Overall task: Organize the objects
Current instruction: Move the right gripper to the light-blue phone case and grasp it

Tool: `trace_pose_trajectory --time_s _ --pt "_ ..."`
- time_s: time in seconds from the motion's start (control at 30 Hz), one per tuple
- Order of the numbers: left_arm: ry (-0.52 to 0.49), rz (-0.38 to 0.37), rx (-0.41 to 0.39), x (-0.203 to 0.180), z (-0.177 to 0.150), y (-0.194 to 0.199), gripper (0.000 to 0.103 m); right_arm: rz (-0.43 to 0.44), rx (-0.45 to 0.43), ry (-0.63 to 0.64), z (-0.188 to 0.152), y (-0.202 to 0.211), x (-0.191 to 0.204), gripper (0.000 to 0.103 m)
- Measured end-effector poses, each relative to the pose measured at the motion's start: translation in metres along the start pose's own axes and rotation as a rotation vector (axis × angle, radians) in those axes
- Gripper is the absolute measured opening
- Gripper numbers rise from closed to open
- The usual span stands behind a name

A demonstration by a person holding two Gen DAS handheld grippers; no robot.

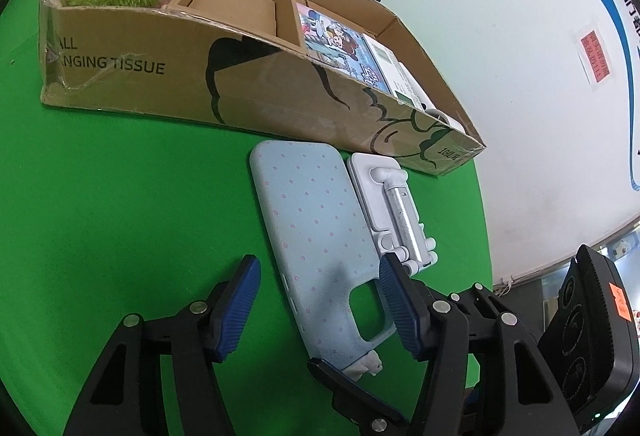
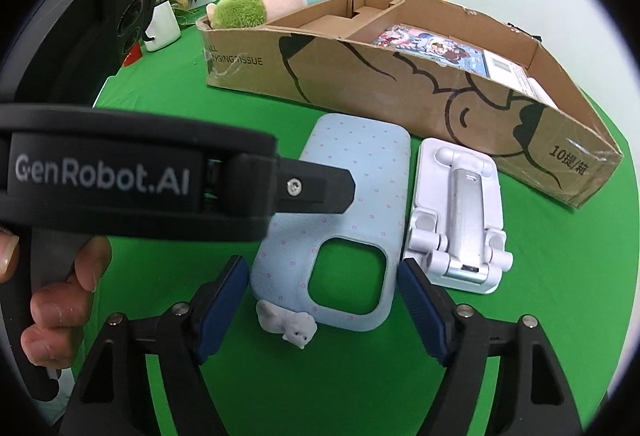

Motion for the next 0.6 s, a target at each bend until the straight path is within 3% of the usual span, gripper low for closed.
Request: trace_pose_trajectory --time_s 0.33,0.6 --pt "0.000 0.003 0.000 0.000 0.000 0.000 0.059 -0.022 0.032 0.021 -0.005 -0.005 0.007 0.078" --pt "0.009 -0.012 0.008 0.002 -0.003 0.002 0.058 0.046 0.034 -0.018 -0.013 0.004 0.009 0.077"
Point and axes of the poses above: each gripper's, at about its wrist camera, not at the fingertips, and y roughly against the way its jaws point, x to its left, z to its top, the point moved 3 cm from there along -y, roughly the way its jaws point, and after that the axes turned 8 degrees about y, right-handed, at the moved point
